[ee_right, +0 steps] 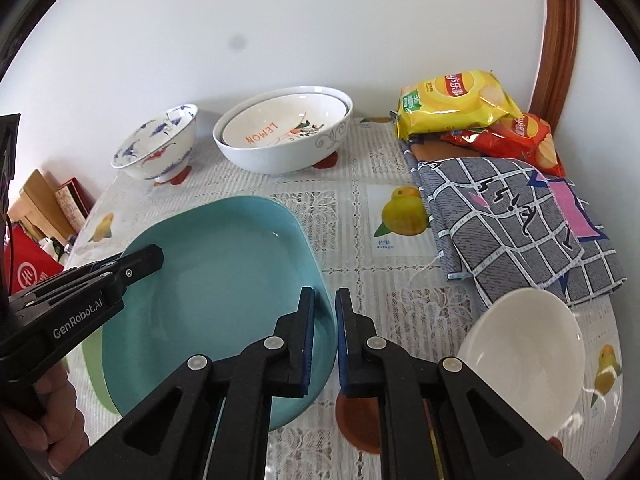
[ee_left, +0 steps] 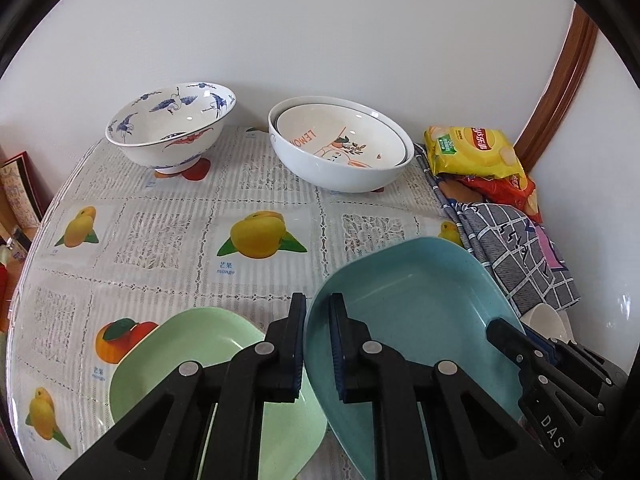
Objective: Organize plates and bowls
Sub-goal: 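Close both grippers on the teal plate rim, then lift the teal plate with both grippers toward the green plate stack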
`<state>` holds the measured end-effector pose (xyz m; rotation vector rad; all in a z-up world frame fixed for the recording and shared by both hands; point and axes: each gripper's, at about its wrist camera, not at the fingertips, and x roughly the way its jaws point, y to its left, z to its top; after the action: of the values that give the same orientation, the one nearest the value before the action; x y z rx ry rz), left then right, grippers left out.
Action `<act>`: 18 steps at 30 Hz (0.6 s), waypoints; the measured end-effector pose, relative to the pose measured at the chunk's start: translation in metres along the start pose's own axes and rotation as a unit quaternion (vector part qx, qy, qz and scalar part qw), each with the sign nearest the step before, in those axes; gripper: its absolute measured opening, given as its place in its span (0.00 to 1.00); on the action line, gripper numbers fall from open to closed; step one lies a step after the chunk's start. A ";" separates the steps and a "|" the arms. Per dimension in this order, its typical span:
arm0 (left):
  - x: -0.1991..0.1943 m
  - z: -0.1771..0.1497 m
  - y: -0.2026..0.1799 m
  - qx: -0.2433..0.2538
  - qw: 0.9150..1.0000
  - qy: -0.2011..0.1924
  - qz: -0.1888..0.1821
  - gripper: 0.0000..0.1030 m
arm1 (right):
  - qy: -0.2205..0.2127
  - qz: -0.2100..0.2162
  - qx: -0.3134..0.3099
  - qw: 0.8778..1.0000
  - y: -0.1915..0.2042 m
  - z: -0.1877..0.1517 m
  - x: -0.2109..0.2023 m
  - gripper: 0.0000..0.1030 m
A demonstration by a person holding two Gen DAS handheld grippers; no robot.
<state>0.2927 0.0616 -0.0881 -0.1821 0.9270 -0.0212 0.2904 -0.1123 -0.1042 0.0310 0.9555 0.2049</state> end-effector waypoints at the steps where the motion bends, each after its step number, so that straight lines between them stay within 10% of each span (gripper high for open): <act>1: -0.005 -0.002 -0.001 0.000 1.000 -0.002 0.000 0.11 | -0.002 0.002 0.001 1.000 0.000 -0.001 -0.004 0.10; 18: -0.058 -0.021 -0.008 -0.005 1.000 -0.020 -0.015 0.11 | -0.037 0.008 0.017 0.999 -0.003 -0.024 -0.066 0.08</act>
<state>0.2416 0.0565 -0.0536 -0.2054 0.8855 -0.0402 0.2344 -0.1289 -0.0651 0.0765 0.8853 0.2018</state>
